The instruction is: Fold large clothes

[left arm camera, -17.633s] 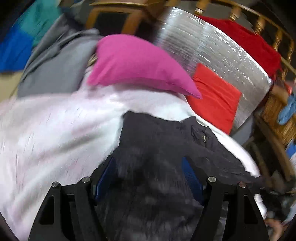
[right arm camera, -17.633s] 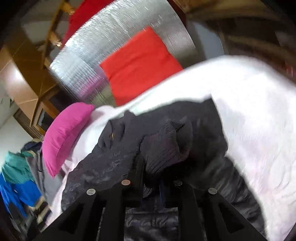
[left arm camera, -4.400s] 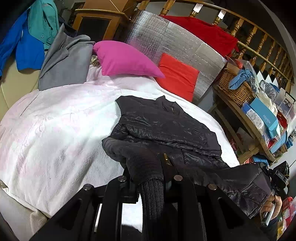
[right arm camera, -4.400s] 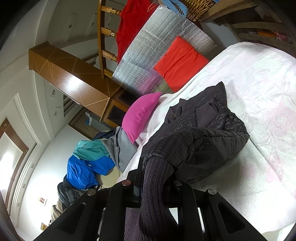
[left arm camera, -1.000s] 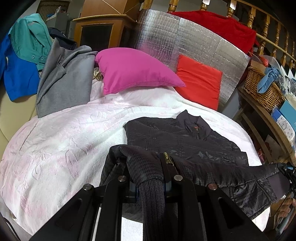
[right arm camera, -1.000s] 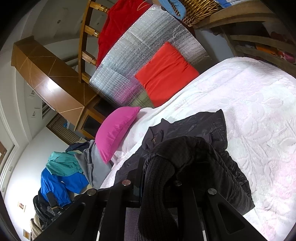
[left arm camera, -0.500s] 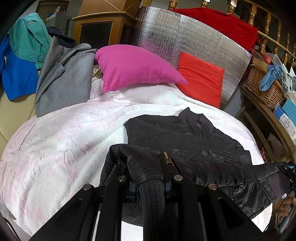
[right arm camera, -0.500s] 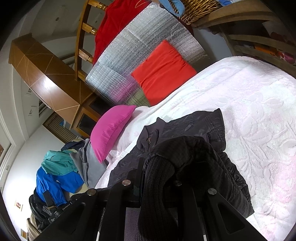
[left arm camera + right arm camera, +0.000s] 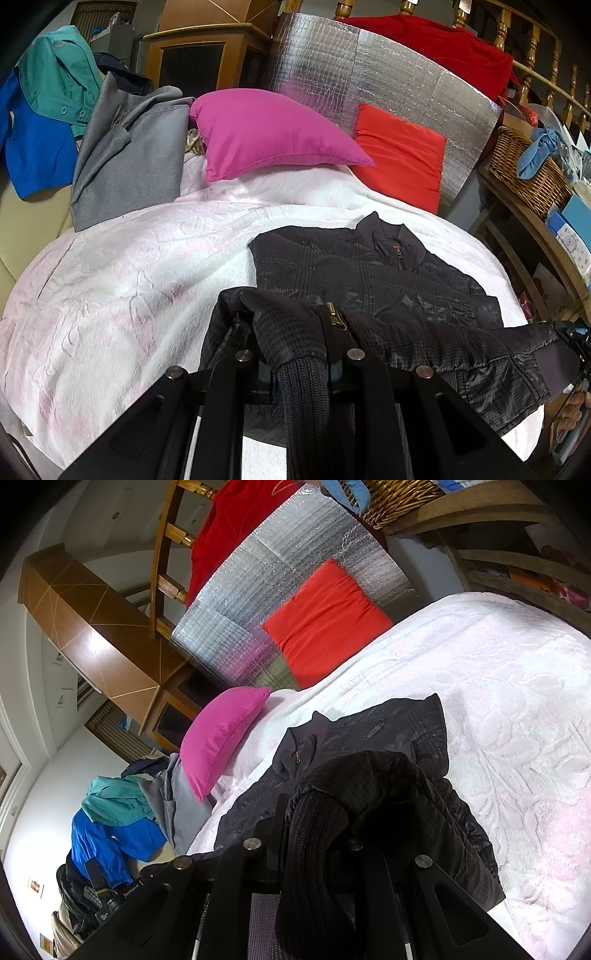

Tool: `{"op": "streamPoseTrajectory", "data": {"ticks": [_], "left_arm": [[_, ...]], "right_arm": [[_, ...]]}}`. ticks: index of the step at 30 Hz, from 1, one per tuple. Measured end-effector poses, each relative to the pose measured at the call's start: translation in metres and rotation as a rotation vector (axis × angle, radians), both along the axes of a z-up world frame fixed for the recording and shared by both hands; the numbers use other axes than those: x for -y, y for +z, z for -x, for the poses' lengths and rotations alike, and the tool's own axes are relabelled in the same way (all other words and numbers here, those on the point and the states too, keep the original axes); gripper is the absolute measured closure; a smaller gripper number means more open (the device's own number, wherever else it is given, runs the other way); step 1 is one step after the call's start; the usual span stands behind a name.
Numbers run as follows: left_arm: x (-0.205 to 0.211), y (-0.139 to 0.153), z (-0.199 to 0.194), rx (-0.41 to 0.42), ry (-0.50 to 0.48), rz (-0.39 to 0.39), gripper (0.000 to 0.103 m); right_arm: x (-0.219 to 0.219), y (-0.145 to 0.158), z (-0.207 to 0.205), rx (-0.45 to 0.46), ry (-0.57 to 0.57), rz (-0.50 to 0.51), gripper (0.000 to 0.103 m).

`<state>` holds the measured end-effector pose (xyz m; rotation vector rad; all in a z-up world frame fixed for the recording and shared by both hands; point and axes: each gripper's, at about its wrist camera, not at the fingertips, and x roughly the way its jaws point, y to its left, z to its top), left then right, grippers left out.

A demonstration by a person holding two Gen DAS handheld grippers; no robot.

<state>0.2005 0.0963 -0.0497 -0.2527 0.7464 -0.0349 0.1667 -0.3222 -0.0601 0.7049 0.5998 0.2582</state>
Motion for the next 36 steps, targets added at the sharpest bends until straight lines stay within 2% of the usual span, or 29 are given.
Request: {"op": "streamPoseTrajectory", "data": {"ticks": [36], "left_arm": [[0.0027,-0.0005,0.0066,0.008,-0.018,-0.018,0.085]], "right_arm": [[-0.0008,-0.0067,0.0079,-0.008,0.012,0.006,0.089]]}}
